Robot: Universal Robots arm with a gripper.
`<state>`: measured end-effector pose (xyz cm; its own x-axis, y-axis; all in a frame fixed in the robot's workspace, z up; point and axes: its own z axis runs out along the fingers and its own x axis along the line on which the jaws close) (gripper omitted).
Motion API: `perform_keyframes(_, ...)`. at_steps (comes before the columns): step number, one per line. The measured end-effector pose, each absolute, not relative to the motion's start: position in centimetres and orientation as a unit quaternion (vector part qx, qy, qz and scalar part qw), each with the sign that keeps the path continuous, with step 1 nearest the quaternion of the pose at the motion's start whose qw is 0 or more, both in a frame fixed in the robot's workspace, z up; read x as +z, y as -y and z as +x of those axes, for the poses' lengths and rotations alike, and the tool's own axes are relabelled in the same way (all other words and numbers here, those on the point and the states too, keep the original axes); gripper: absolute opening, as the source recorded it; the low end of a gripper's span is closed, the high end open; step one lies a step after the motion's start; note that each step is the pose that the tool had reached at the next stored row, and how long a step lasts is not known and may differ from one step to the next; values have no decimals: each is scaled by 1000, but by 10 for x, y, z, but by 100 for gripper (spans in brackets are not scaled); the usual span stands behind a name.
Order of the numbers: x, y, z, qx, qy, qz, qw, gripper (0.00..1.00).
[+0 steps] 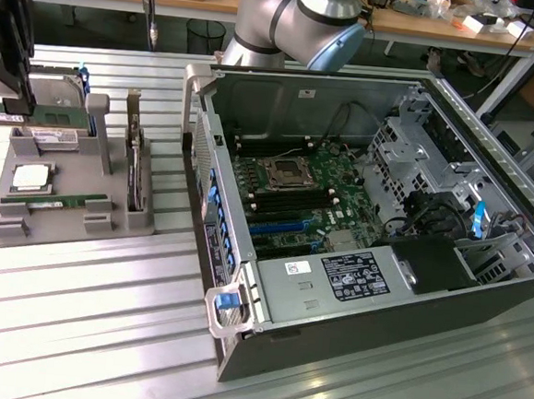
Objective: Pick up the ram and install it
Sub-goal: 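Pick up the ram and move it above insertion slot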
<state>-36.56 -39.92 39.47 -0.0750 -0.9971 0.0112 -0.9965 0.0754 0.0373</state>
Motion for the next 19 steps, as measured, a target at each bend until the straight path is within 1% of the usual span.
perform_keyframes(8,410,399,-366,-10,733,680,16,13)
perform_keyframes(19,411,399,-362,-10,733,680,16,13)
